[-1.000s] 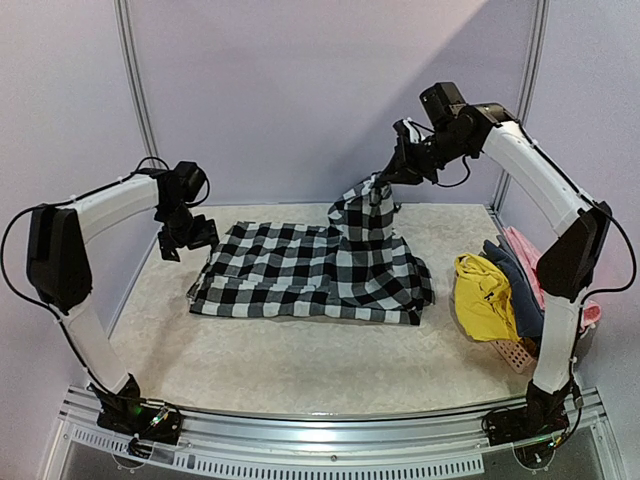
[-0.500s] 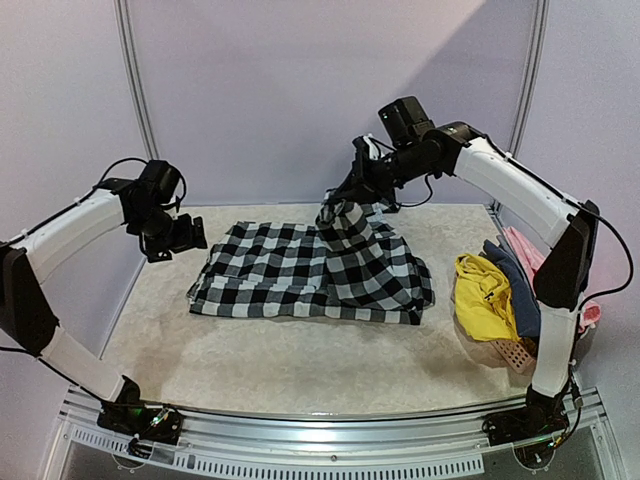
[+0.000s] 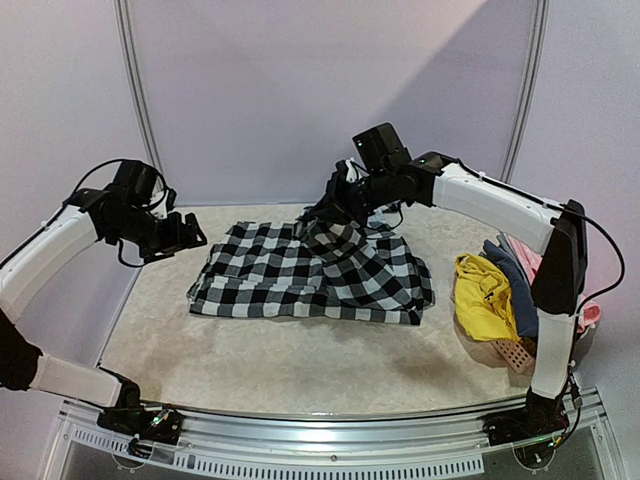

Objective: Fold and stack the mixed laundry pile
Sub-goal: Fold the flattened shirt at the center of the board.

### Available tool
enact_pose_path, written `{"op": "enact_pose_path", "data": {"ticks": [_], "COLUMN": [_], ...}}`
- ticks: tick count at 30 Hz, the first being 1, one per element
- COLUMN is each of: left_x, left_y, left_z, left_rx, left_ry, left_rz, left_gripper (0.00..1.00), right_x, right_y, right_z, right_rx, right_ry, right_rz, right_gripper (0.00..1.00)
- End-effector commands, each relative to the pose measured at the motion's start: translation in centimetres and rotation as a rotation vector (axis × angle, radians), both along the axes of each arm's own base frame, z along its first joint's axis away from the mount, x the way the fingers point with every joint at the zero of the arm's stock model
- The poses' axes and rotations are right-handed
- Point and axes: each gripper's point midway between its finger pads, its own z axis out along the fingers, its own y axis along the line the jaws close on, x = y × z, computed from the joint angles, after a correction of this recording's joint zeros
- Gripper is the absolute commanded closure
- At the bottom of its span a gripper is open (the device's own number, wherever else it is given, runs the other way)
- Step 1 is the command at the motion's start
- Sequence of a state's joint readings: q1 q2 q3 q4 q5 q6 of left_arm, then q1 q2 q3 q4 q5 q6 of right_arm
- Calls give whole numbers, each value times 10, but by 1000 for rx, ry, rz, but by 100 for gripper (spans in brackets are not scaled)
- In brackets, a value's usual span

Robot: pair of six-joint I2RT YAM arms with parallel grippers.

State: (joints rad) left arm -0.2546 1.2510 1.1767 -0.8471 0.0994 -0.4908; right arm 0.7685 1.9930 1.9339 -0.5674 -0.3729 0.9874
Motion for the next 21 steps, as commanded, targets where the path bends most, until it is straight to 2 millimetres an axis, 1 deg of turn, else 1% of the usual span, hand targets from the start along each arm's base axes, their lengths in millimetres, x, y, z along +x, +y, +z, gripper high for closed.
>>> {"op": "enact_pose_path", "data": {"ticks": [1,4,6,9,10,16,17,18,20,21], "left_x": [-7,-11,-13,-19,-21,-37,-39,-41,-45,-47], "left_y": [-9,-11,-13,-14,-14,-10,-8,-6,-2,0], "left_z": [6,8,10,14,15,14,13,12,10,10], "left_rx": [-39,-40,-45,-54,-57,-51,-44,-35,-15,-11], "left_ry": [-33,-26,-24,-29,-33,-44,-44,-41,-28,-26], "left_rz": [-59,-79,-99,-115,-119,-128,-127,-123,-116,-115], "left_gripper": [9,10,11,12,12,12,12,12,12,12], "right_x": [18,25,28,22,20,-9,-14,-19,-29,-31], "right_y": [16,23,30,52,59,104,113,120,137,144], "right_z": [2,-11,-15,-14,-19,-35,-45,-50,-74,-77], "right_rx": [91,110,144,187,184,229,235,252,281,303], "right_ry": [12,65,110,154,168,288,314,352,458,482], "right_rz": [-94,-147,-176,-184,-187,-208,-203,-201,-213,-215], "right_gripper": [100,100,100,100,100,100,100,100,100,100]}}
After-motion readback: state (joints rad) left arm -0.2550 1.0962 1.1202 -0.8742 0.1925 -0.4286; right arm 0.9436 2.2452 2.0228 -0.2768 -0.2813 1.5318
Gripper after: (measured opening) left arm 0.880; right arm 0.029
